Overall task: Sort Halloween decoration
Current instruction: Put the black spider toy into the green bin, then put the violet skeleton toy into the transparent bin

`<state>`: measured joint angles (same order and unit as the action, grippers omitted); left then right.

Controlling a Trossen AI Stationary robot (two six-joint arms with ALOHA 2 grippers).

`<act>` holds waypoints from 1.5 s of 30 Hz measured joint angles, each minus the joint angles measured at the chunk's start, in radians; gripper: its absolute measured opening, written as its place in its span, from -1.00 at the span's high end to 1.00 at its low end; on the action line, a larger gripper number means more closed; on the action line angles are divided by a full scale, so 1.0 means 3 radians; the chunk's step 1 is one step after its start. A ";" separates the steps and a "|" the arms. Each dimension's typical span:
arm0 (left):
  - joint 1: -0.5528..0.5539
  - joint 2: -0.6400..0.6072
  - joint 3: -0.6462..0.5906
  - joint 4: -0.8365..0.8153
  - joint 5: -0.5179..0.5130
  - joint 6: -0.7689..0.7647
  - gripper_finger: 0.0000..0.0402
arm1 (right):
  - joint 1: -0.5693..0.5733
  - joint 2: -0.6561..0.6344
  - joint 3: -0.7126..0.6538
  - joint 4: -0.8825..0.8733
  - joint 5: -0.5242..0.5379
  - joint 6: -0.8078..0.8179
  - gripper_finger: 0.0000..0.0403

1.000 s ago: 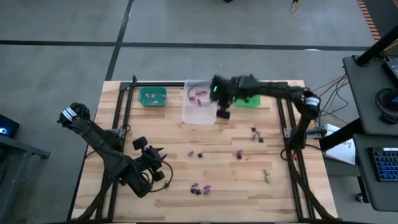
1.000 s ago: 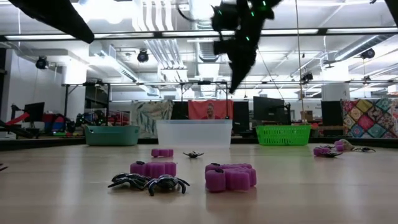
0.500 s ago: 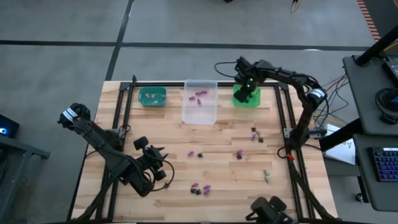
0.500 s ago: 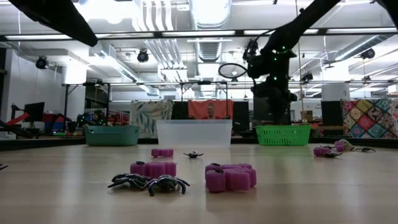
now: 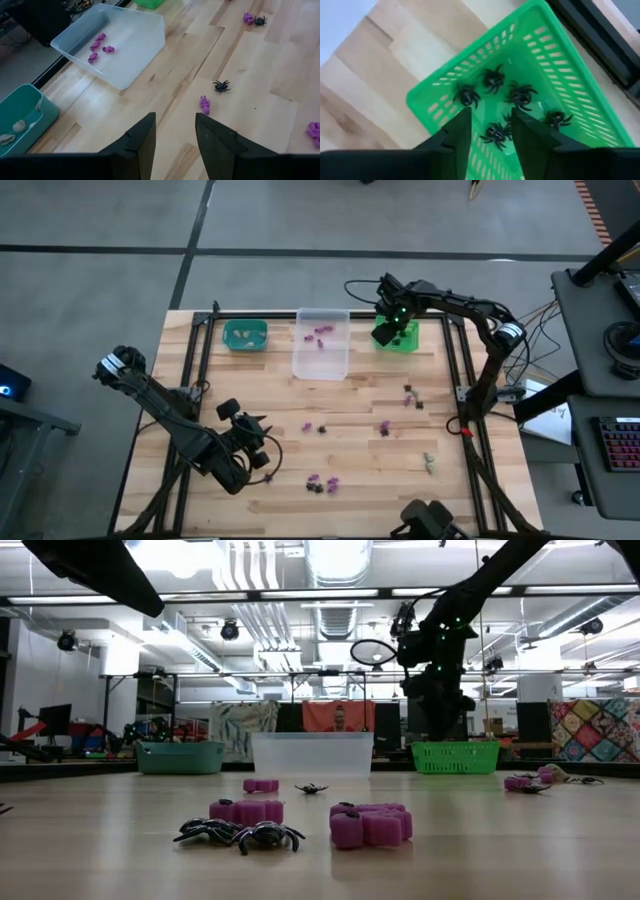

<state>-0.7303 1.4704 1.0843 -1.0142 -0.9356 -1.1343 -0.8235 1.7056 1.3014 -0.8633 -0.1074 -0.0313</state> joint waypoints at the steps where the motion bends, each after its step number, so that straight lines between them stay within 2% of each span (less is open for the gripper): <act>1: 0.0000 -0.0001 0.0000 0.0010 0.0000 0.0000 0.40 | 0.0022 -0.0014 0.0000 0.0001 -0.0044 0.0038 0.32; 5: -0.0001 -0.0001 0.0000 0.0036 0.0001 0.0000 0.40 | 0.0188 -0.0151 0.0000 0.0004 -0.0344 0.0125 0.28; 9: -0.0003 0.0000 -0.0001 0.0281 0.0081 0.0000 0.40 | 0.0502 -0.0382 0.0000 0.0011 -0.0342 0.0224 0.32; 14: -0.0006 0.0000 -0.0001 0.0781 0.0326 0.0506 0.40 | 0.1048 -0.0758 -0.0101 0.0259 -0.0340 0.0256 0.39; 21: -0.0005 0.0000 -0.0193 0.1569 0.0409 0.1150 0.40 | 0.1827 -0.1398 -0.0746 0.1240 -0.0318 0.0513 0.47; 25: 0.0044 0.0003 -0.0436 0.1982 0.0404 0.1386 0.40 | 0.2282 -0.1703 -0.1269 0.1967 -0.0103 0.0768 0.49; 28: 0.0126 0.0003 -0.0680 0.2436 0.0343 0.1484 0.40 | 0.2630 -0.1815 -0.1650 0.2720 0.0002 0.0855 0.49; 32: 0.0264 0.0003 -0.1026 0.3217 0.0270 0.1741 0.40 | 0.2996 -0.1834 -0.2047 0.3651 0.0016 0.0681 0.48; 35: 0.0380 0.0003 -0.1272 0.3702 0.0231 0.1955 0.40 | 0.3178 -0.1806 -0.2286 0.4232 0.0225 0.0485 0.50; 38: 0.0504 0.0003 -0.1490 0.4144 0.0225 0.2130 0.39 | 0.3282 -0.1754 -0.2491 0.4565 0.0514 0.0372 0.50; 41: 0.0621 0.0003 -0.1686 0.4481 0.0226 0.2208 0.34 | 0.3294 -0.1714 -0.2633 0.4740 0.0709 0.0436 0.50; 45: 0.0712 0.0003 -0.1905 0.4786 0.0225 0.2193 0.21 | 0.3291 -0.1710 -0.2717 0.4789 0.0720 0.0649 0.49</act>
<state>-0.5166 1.4712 0.5130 0.4217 -0.8680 -0.4763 0.1637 1.1927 0.4863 0.5734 0.1085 0.1633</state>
